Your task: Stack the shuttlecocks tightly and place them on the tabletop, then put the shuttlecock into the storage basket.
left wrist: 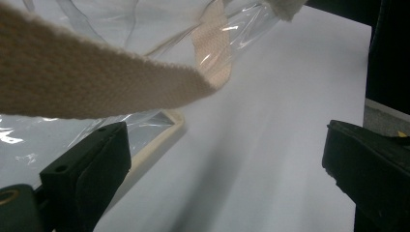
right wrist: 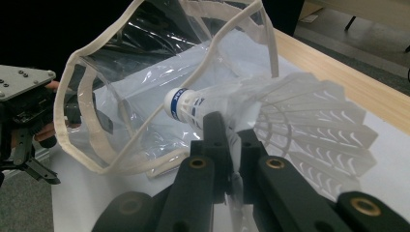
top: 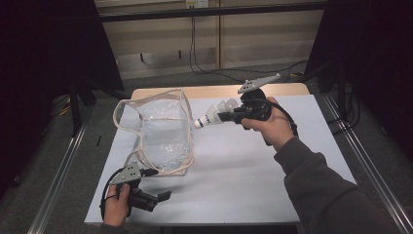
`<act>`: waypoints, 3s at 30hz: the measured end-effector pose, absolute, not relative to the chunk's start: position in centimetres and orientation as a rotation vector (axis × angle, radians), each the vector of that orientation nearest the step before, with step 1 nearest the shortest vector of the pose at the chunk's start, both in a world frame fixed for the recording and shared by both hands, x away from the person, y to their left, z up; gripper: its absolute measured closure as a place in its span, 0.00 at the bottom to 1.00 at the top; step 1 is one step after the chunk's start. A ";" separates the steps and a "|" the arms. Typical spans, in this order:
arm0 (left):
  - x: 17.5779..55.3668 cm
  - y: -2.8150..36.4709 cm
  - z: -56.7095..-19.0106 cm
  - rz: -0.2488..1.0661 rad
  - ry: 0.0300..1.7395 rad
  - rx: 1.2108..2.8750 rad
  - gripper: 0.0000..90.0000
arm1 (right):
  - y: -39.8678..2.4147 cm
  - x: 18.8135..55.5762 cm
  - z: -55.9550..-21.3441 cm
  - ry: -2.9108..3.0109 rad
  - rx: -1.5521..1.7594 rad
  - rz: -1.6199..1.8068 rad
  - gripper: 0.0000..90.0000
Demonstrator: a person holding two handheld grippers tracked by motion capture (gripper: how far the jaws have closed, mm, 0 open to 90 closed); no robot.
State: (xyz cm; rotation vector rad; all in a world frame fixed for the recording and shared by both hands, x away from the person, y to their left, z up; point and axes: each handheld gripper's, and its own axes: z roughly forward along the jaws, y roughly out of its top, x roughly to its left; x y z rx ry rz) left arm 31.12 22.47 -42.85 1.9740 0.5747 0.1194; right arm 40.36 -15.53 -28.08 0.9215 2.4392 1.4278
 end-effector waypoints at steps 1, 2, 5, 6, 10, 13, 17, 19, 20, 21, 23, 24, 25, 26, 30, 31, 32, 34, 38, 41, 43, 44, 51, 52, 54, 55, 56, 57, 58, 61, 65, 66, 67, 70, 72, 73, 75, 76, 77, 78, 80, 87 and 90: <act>31.1 22.5 -42.9 0.119 0.575 1.971 0.04 | -15.5 40.3 -27.9 2.440 0.921 1.422 0.97; 31.1 22.4 -42.9 0.119 0.576 1.970 0.04 | -15.5 40.3 -27.8 2.439 0.915 1.423 0.97; 31.1 22.5 -42.9 0.119 0.575 1.973 0.04 | -15.3 40.3 -27.3 2.434 0.910 1.425 0.97; 31.1 22.4 -42.9 0.119 0.576 1.973 0.04 | -15.3 40.3 -27.2 2.432 0.904 1.429 0.97; 31.1 22.5 -42.9 0.117 0.575 1.972 0.04 | -14.9 40.3 -26.8 2.436 0.894 1.430 0.97; 31.1 22.5 -42.9 0.118 0.574 1.974 0.04 | -14.6 40.3 -26.7 2.441 0.886 1.435 0.98; 31.1 22.5 -42.9 0.117 0.574 1.973 0.04 | -14.2 40.3 -26.5 2.447 0.879 1.441 0.98; 31.1 22.5 -42.9 0.118 0.573 1.975 0.04 | -14.0 40.3 -26.4 2.449 0.878 1.448 0.98; 31.1 22.5 -42.9 0.118 0.573 1.975 0.04 | -14.0 40.3 -26.3 2.451 0.874 1.447 0.98; 31.2 22.5 -42.9 0.120 0.572 1.977 0.04 | -13.9 40.3 -26.3 2.451 0.872 1.450 0.98; 31.1 22.5 -42.9 0.120 0.572 1.975 0.04 | -13.7 40.3 -26.1 2.450 0.866 1.457 0.98; 31.1 22.5 -42.9 0.119 0.572 1.975 0.04 | -13.6 40.3 -26.1 2.451 0.867 1.459 0.98; 31.1 22.5 -42.9 0.120 0.571 1.977 0.04 | -13.5 40.3 -26.1 2.452 0.870 1.460 0.98; 31.2 22.5 -42.9 0.120 0.571 1.978 0.04 | -13.4 40.3 -26.0 2.454 0.865 1.458 0.98; 31.2 22.5 -42.9 0.120 0.567 1.981 0.04 | -13.2 40.4 -26.0 2.456 0.859 1.463 0.98; 31.2 22.5 -42.9 0.117 0.568 1.981 0.04 | -13.2 40.4 -26.0 2.455 0.859 1.465 0.98; 31.2 22.5 -42.9 0.118 0.569 1.981 0.04 | -13.1 40.4 -26.0 2.455 0.857 1.463 0.98; 31.2 22.5 -42.9 0.115 0.569 1.979 0.04 | -13.1 40.5 -26.0 2.455 0.859 1.472 0.98; 31.2 22.5 -42.9 0.115 0.571 1.977 0.04 | -13.0 40.5 -25.9 2.452 0.860 1.474 0.98; 31.2 22.4 -42.9 0.114 0.570 1.978 0.04 | -12.9 40.5 -25.9 2.455 0.853 1.474 0.98; 31.2 22.5 -43.0 0.114 0.570 1.978 0.04 | -12.7 40.5 -25.8 2.457 0.855 1.474 0.98; 31.2 22.5 -43.0 0.112 0.571 1.979 0.04 | -12.7 40.5 -25.9 2.456 0.855 1.477 0.98; 31.2 22.5 -43.0 0.117 0.572 1.977 0.04 | -12.4 40.5 -25.8 2.458 0.849 1.485 0.98; 31.2 22.5 -43.0 0.118 0.571 1.978 0.04 | -12.3 40.5 -25.8 2.460 0.843 1.485 0.98; 31.2 22.5 -42.9 0.119 0.571 1.979 0.04 | -12.1 40.5 -25.7 2.463 0.841 1.478 0.98; 31.2 22.5 -42.9 0.120 0.571 1.980 0.04 | -12.0 40.5 -25.7 2.464 0.839 1.481 0.98; 31.2 22.5 -42.9 0.118 0.571 1.979 0.04 | -11.9 40.5 -25.7 2.461 0.838 1.479 0.98; 31.2 22.5 -42.9 0.117 0.573 1.976 0.04 | -11.8 40.5 -25.7 2.463 0.838 1.482 0.98; 31.2 22.5 -42.9 0.117 0.573 1.977 0.04 | -11.7 40.5 -25.7 2.465 0.834 1.479 0.98; 31.2 22.6 -42.9 0.119 0.572 1.977 0.04 | -11.3 40.5 -25.6 2.469 0.828 1.477 0.98; 31.2 22.5 -42.9 0.119 0.572 1.974 0.04 | -10.8 40.5 -25.5 2.469 0.819 1.476 0.98; 31.2 22.6 -42.9 0.117 0.574 1.975 0.04 | -10.8 40.5 -25.5 2.473 0.819 1.475 0.98; 31.2 22.6 -42.9 0.117 0.576 1.974 0.04 | -10.6 40.6 -25.5 2.476 0.815 1.480 0.98; 31.2 22.6 -42.9 0.117 0.576 1.974 0.04 | -10.3 40.6 -25.4 2.478 0.811 1.485 0.98; 31.2 22.6 -42.9 0.117 0.576 1.973 0.04 | -10.1 40.6 -25.3 2.479 0.804 1.481 0.98; 31.2 22.6 -42.9 0.118 0.574 1.975 0.04 | -10.0 40.6 -25.3 2.481 0.803 1.481 0.98; 31.2 22.6 -42.9 0.118 0.574 1.973 0.04 | -9.8 40.6 -25.3 2.482 0.801 1.475 0.98; 31.2 22.6 -42.9 0.119 0.575 1.973 0.04 | -9.7 40.7 -25.3 2.484 0.800 1.475 0.98; 31.2 22.6 -42.9 0.118 0.575 1.972 0.04 | -9.6 40.7 -25.3 2.486 0.802 1.477 0.98; 31.2 22.6 -42.9 0.116 0.573 1.973 0.04 | -9.5 40.7 -25.3 2.485 0.798 1.478 0.98; 31.2 22.6 -43.0 0.120 0.577 1.971 0.04 | -9.2 40.7 -25.3 2.487 0.791 1.478 0.98; 31.2 22.7 -42.9 0.118 0.578 1.988 0.04 | -7.8 40.9 -25.6 2.505 0.778 1.450 0.98; 31.1 22.7 -42.8 0.123 0.575 1.992 0.04 | -7.0 40.9 -25.9 2.520 0.759 1.429 0.98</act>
